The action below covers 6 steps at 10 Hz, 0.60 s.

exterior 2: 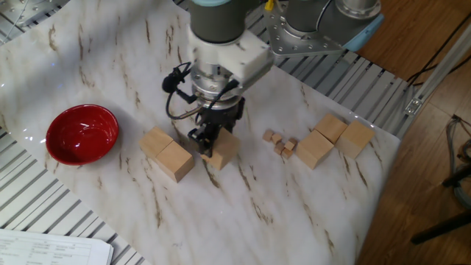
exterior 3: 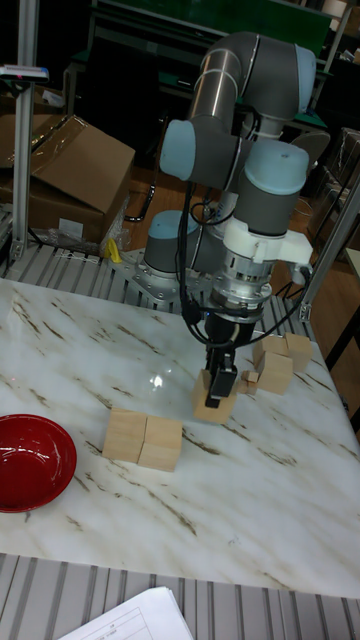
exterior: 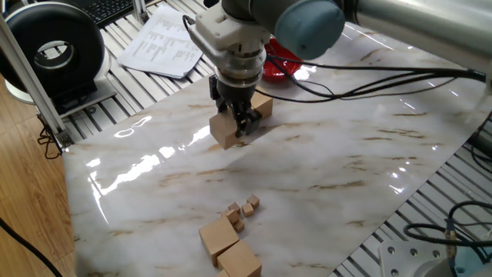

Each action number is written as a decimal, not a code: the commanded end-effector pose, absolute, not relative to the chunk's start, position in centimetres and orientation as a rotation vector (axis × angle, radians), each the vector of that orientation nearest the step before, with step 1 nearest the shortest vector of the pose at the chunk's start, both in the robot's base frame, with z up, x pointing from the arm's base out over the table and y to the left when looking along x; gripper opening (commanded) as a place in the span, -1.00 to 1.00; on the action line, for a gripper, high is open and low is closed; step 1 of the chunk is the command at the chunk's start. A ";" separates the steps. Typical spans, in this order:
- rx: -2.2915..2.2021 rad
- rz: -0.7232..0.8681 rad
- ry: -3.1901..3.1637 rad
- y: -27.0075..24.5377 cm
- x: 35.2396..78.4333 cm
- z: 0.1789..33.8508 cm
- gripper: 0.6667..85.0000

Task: Stack the blocks into a pyramid shape

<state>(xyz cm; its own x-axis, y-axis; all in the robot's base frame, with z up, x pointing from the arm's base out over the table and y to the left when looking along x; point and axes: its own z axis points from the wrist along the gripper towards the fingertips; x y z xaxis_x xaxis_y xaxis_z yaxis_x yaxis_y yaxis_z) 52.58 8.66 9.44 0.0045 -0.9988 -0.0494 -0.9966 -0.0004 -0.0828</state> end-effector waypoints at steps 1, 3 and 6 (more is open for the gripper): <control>-2.178 0.005 2.119 7.9 53.2 9.2 -0.99; -2.158 0.030 2.160 7.9 52.7 9.2 -0.99; -1.967 0.121 2.314 9.2 52.1 9.3 -0.99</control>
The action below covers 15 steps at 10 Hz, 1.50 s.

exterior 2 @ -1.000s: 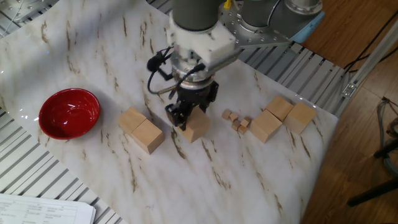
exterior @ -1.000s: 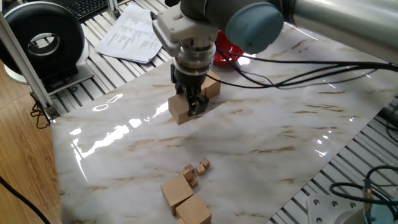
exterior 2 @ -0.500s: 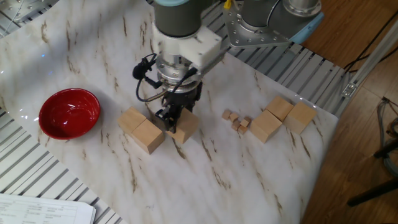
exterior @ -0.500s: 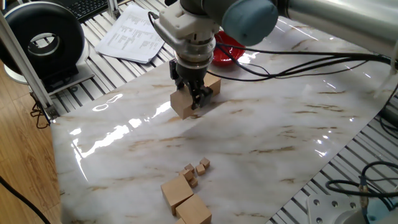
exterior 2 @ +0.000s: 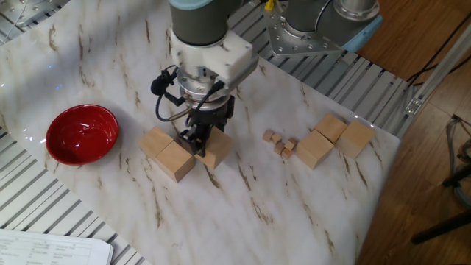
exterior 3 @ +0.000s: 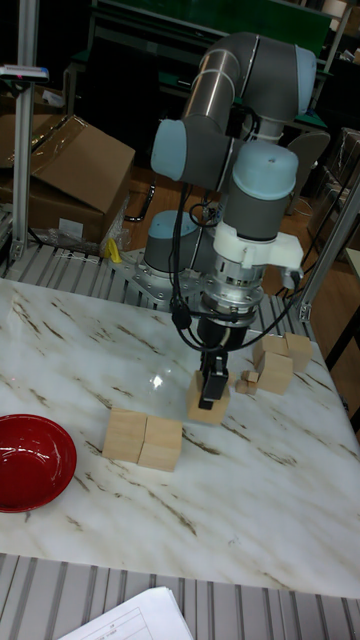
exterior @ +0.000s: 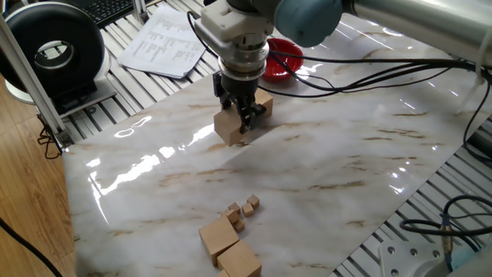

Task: Stack the blocks into a pyramid shape

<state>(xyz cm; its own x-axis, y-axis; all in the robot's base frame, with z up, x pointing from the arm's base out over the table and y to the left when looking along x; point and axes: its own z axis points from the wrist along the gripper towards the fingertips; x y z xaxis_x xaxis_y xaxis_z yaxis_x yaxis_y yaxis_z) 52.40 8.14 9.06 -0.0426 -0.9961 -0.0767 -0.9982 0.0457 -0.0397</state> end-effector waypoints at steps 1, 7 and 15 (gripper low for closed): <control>-1.946 0.127 2.319 9.5 52.2 9.3 -0.99; -1.750 0.034 2.412 8.9 54.5 9.4 -0.99; -1.892 0.062 2.352 9.8 56.3 8.9 -0.99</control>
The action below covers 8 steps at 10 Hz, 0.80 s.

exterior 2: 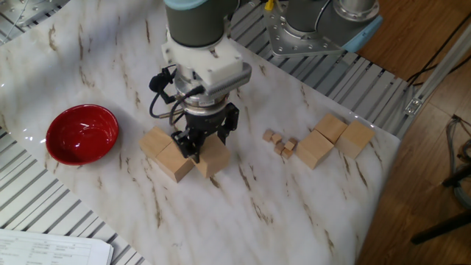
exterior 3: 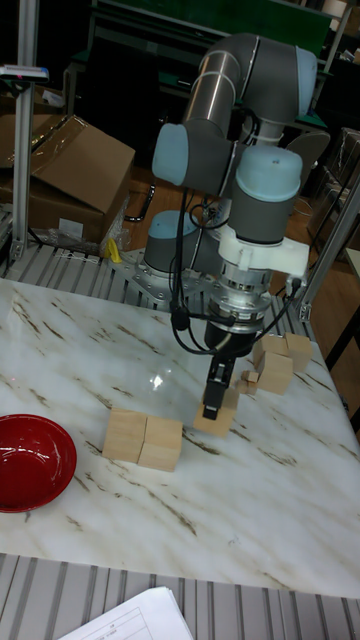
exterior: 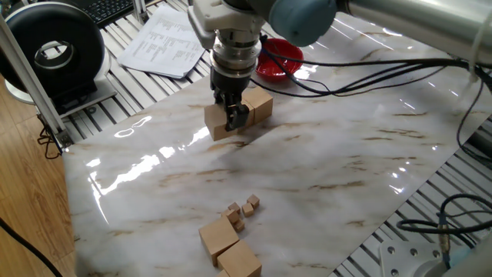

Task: Stack the blocks into a pyramid shape

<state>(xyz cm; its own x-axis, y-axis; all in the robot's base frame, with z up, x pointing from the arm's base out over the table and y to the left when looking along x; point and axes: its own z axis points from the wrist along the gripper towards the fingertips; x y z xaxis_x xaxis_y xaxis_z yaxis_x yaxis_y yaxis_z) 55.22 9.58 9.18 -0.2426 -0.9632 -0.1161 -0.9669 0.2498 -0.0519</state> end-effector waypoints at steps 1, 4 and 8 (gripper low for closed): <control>-1.906 0.075 2.343 9.6 56.7 8.6 -0.99; -1.927 0.098 2.328 9.6 57.4 7.9 -0.99; -1.956 0.118 2.326 8.2 58.1 7.6 -0.99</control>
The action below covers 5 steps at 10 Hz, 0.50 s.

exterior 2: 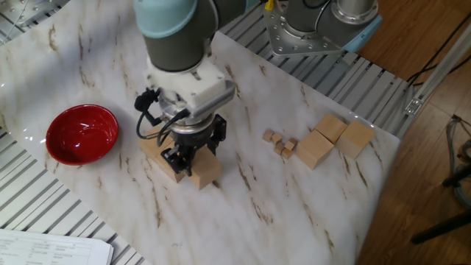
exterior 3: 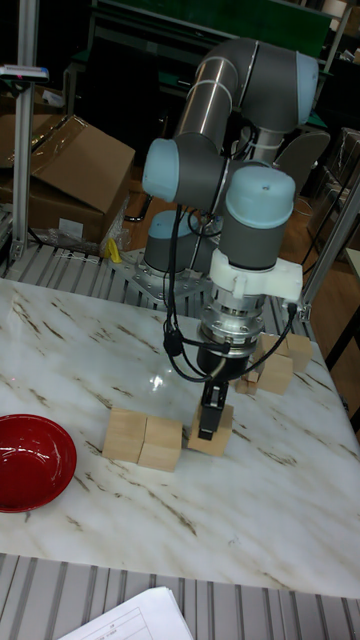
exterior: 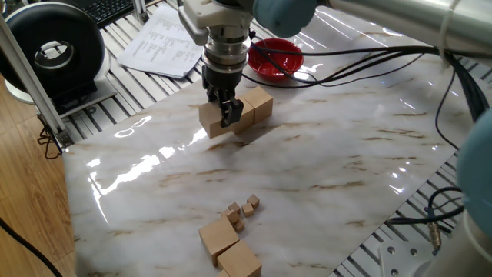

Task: Stack the blocks into a pyramid shape

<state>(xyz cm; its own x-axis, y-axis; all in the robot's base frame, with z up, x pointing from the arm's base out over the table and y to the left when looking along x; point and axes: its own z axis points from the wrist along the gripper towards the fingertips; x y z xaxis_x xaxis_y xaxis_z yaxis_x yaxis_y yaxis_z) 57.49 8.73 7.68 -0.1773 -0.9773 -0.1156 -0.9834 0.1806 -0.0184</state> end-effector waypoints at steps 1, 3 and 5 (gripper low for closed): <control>-1.958 0.124 2.328 8.0 58.1 7.6 -0.99; -1.963 0.127 2.326 7.9 58.3 7.4 -0.99; -1.978 0.134 2.314 7.8 58.6 6.9 -0.99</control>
